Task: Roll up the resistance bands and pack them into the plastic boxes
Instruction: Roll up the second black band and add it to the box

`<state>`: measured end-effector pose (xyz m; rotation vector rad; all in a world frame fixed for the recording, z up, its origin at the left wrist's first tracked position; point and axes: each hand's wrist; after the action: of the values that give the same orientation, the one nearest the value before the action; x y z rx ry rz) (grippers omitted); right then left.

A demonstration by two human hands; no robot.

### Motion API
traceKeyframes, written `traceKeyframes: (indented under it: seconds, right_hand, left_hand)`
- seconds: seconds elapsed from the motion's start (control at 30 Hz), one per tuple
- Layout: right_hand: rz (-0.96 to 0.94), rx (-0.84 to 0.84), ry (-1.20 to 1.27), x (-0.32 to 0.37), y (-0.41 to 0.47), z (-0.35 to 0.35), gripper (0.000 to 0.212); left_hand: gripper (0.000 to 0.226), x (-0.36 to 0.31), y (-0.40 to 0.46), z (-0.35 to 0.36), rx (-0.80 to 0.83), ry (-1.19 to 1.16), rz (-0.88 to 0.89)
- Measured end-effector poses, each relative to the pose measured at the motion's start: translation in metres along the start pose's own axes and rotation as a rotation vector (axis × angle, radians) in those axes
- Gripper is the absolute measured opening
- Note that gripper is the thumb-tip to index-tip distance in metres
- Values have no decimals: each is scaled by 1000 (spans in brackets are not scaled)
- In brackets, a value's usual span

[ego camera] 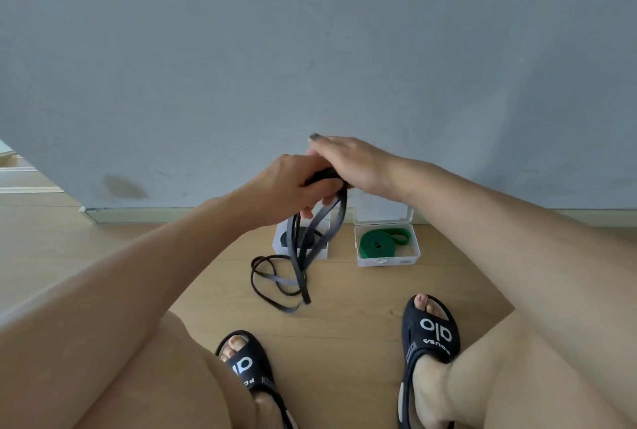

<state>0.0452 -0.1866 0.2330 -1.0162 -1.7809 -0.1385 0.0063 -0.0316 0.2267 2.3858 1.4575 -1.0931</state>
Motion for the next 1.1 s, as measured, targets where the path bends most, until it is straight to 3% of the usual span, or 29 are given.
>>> traceKeyframes:
  seconds: [0.17,0.3,0.43,0.57,0.63,0.77,0.83,0.97,1.03,1.1]
  right_hand:
    - [33,-147,-149,3,0,-6,52]
    - [52,-208,-342,-6,-6,-19,17]
    - [51,-385,-317,-19,-20,-47,7]
    - [190,-513,-285,-45,-35,-64,6]
    - [301,-476,-302,-56,-35,-64,9]
    - [448,-208,-395,-54,-23,-52,28]
    - [338,-103,-230,-39,-16,-38,32]
    - [3,57,221,-5,-11,-8,55]
    - [-17,29,161,0,-12,-3,54]
    - [-10,-68,7,1,-13,-7,40]
  left_hand:
    - [22,-3,-2,-3,5,-76,-35]
    - [37,5,-2,-4,61,-35,-73]
    - [37,13,-3,-5,95,39,-111]
    - [33,34,-6,-2,219,193,-233]
    - [33,33,-5,-3,194,171,-220]
    - [30,7,-2,-9,-66,39,-38]
    - [29,-1,0,-10,-129,48,42]
    - [29,-6,0,-8,-64,134,90]
    - [31,-3,-2,-9,-47,110,47]
    - [28,4,-5,-11,-28,107,-38]
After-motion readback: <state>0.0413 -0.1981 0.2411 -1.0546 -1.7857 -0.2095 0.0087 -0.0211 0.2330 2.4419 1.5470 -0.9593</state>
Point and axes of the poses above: each hand's wrist, its own y-axis towards the middle knuckle, its own z-axis out of the palm, x = y × z, and after that the axes turned 15 degrees about x, right-handed
